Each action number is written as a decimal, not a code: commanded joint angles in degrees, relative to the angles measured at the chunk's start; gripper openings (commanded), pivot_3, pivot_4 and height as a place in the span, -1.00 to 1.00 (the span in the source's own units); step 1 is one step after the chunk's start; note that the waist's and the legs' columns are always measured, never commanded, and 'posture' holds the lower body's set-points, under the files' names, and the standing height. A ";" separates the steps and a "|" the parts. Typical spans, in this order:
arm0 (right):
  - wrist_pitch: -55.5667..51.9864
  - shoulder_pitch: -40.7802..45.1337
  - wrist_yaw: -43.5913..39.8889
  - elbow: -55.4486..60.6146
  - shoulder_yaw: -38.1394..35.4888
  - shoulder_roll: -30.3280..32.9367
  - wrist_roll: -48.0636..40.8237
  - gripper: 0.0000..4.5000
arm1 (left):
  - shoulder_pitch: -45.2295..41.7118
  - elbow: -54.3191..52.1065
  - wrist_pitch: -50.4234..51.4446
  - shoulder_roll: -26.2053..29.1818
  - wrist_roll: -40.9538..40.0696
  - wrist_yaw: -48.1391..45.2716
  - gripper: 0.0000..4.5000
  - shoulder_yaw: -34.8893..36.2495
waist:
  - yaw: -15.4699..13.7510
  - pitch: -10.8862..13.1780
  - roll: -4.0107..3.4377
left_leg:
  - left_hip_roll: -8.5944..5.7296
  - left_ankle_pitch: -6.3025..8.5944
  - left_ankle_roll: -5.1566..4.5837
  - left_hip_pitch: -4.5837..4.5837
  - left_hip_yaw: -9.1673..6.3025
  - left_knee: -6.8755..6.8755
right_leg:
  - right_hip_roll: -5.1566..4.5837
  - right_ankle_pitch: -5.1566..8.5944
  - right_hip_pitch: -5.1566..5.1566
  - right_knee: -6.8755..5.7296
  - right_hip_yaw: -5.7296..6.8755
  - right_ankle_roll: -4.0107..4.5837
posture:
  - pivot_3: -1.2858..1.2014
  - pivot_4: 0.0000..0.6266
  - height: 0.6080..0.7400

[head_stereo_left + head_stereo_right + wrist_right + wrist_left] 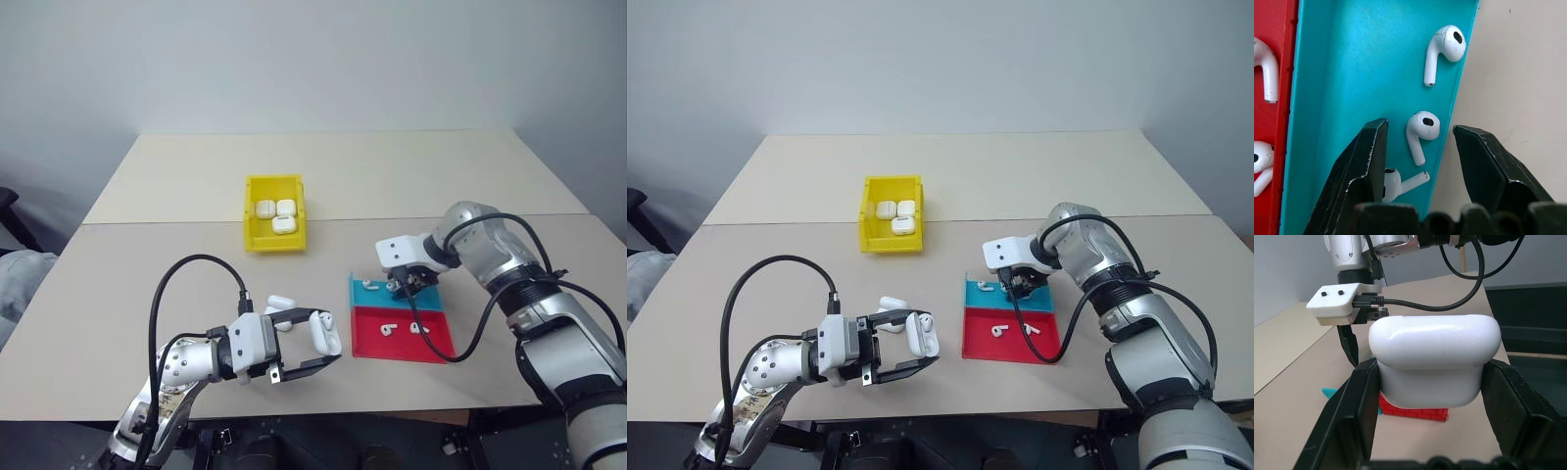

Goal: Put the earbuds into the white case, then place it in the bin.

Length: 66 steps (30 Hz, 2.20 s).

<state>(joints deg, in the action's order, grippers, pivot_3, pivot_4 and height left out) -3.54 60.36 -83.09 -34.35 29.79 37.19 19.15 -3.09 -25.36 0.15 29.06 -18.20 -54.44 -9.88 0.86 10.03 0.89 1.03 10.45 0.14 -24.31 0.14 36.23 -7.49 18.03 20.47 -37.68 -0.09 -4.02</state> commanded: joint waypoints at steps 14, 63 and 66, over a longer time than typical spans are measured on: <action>0.03 0.01 -0.26 2.21 -1.36 0.47 -0.33 -0.44 | -0.54 -1.74 -1.67 0.05 -0.70 -0.25 0.24 -0.06 | 0.01 0.00 0.00 | 0.00 0.00 0.00 0.00 0.00 0.00 | 0.00 0.00 0.00 0.00 0.00 0.00 | 0.03 -0.52 1.00; -43.77 -40.40 28.43 76.24 -51.36 -5.25 -74.58 -0.44 | -22.23 3.88 9.15 -6.96 -12.14 -4.78 0.24 -0.50 | -0.17 -0.01 0.03 | -0.04 0.00 -0.01 -0.01 -0.17 0.05 | 0.00 0.00 -0.21 0.05 0.15 -0.01 | 0.03 -0.52 1.00; -41.10 -41.77 28.93 76.02 -49.54 -4.50 -74.21 -0.44 | -22.19 3.99 9.38 -7.15 -11.77 -5.20 0.24 -0.62 | -0.13 -0.01 0.03 | -0.04 0.00 -0.01 -0.01 -0.17 0.05 | 0.00 0.00 -0.19 0.04 0.14 -0.01 | 0.03 -0.52 1.00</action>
<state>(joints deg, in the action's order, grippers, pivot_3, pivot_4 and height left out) -47.36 18.77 -54.47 40.76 -19.89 31.96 -55.07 -24.55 -20.69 10.15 22.13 -29.32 -59.36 -10.46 0.73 10.03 0.92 0.99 10.45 0.13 -24.31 -0.03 36.28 -7.49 18.02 20.27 -37.64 0.04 -4.04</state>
